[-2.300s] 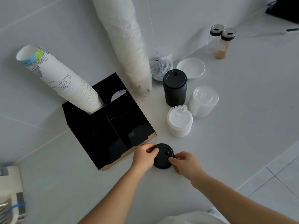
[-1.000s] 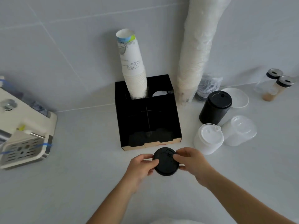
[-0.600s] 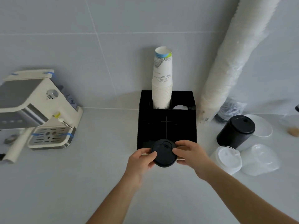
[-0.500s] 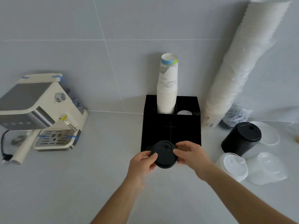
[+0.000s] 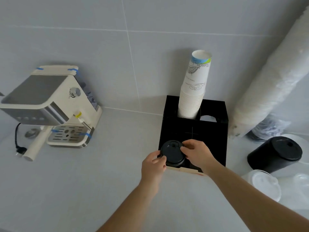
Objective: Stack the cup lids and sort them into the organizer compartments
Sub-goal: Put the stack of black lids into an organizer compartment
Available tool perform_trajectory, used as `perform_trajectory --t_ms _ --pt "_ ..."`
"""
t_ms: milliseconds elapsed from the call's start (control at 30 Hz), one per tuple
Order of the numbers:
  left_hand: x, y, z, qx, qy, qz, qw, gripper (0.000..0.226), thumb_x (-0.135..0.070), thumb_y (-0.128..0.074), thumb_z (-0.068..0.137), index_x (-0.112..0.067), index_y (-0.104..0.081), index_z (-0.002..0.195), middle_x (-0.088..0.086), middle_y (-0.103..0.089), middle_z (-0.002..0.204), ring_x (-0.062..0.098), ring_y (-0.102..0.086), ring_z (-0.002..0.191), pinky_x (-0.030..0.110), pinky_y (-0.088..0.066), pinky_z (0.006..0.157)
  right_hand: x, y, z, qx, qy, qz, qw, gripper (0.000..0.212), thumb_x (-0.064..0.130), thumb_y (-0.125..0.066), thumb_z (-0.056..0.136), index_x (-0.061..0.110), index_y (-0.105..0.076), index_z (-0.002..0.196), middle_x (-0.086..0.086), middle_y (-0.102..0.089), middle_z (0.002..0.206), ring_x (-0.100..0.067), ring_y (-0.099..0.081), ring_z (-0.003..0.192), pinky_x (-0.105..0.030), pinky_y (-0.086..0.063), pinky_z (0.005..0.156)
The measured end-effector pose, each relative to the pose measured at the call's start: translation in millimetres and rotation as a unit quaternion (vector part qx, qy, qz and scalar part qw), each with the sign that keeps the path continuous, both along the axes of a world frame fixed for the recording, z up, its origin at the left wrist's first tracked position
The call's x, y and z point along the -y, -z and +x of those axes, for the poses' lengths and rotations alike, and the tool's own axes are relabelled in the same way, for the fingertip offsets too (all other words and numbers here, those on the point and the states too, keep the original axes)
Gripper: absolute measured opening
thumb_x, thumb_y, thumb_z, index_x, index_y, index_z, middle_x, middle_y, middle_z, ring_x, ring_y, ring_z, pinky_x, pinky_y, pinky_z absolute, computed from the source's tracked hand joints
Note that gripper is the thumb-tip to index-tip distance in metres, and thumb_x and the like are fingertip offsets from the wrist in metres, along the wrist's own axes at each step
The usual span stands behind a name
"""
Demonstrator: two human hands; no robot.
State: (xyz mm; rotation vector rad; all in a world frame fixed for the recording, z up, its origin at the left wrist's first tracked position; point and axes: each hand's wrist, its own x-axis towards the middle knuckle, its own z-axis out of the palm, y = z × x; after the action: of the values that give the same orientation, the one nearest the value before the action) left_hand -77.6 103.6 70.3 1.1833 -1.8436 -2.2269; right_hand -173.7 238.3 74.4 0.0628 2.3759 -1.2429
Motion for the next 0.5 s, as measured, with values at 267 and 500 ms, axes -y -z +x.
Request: perform_trajectory --t_ms 267,500 --pt "0 10 -27 0.059 0.092 0.108 0.988 0.054 -0.048 -0.041 0.096 -0.020 -0.045 0.142 -0.005 -0.046 0.147 0.014 -0.040 0.137 0.032 -0.028 0.116 28 9 -18 0.121 0.031 -0.044 0.991 0.055 0.053 -0.047 0.093 0.019 -0.059 0.135 -0.005 -0.064 0.134 -0.027 -0.055 0.128 -0.043 -0.042 0.111" --pt "3 6 -50 0.078 0.063 0.192 0.976 0.071 -0.063 -0.037 0.092 -0.018 -0.036 0.147 -0.004 -0.040 0.153 0.013 -0.029 0.144 0.029 -0.023 0.118 35 42 -42 0.219 0.099 -0.074 0.968 0.122 0.090 -0.035 0.051 0.016 -0.043 0.148 -0.005 -0.052 0.149 -0.027 -0.046 0.138 -0.047 -0.032 0.118"
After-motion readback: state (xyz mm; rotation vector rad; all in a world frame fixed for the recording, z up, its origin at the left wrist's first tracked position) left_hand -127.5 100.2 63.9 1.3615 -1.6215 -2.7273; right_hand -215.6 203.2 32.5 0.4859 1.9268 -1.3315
